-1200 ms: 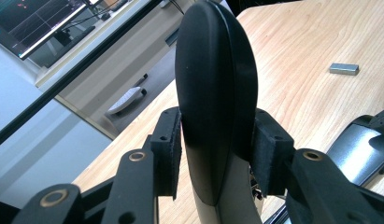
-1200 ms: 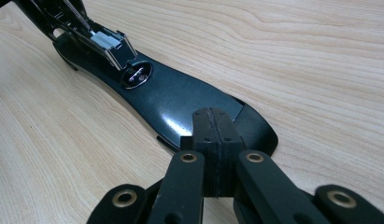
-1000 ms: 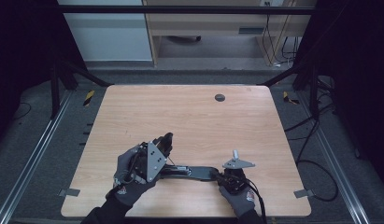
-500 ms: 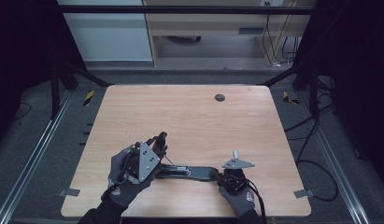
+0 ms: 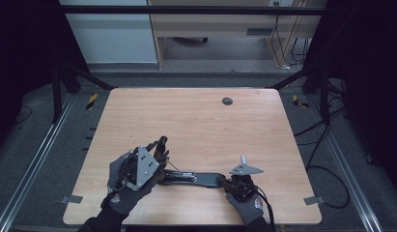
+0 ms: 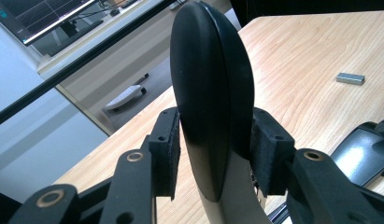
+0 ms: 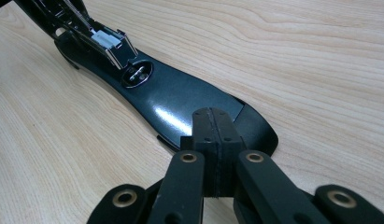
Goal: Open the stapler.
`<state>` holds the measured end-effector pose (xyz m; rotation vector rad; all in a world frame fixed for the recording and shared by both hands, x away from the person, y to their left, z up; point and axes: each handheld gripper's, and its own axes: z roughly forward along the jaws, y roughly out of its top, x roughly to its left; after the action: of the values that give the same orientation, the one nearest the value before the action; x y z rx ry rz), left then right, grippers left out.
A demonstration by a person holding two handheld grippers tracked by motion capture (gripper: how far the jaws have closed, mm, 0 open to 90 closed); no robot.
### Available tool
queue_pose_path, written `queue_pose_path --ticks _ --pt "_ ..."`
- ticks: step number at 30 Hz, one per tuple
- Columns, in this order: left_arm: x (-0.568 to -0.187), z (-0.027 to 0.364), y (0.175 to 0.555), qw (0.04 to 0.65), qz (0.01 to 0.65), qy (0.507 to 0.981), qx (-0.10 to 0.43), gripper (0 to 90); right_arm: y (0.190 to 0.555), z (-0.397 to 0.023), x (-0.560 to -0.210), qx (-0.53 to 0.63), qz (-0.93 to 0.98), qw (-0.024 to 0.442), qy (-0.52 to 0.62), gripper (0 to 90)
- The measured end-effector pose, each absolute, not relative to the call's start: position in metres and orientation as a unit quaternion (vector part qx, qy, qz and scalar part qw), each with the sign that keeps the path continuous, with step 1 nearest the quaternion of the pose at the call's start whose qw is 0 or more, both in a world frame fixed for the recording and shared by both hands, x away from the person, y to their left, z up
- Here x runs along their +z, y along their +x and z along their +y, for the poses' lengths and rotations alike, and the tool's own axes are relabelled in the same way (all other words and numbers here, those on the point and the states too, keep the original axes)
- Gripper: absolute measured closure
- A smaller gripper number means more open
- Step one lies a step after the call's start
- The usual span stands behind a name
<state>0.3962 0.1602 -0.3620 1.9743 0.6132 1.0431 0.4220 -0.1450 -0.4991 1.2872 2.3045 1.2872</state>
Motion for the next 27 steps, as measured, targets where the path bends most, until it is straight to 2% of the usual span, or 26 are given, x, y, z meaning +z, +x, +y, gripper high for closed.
queue_pose_path --ticks 10,27 --pt "-0.361 0.187 0.396 0.423 0.276 0.766 0.399 56.3 0.422 -0.145 -0.499 0.436 0.781 0.102 0.436 90.0" --pt "-0.364 0.202 0.394 0.438 0.291 0.755 0.393 55.8 0.422 -0.145 -0.499 0.436 0.781 0.102 0.436 90.0"
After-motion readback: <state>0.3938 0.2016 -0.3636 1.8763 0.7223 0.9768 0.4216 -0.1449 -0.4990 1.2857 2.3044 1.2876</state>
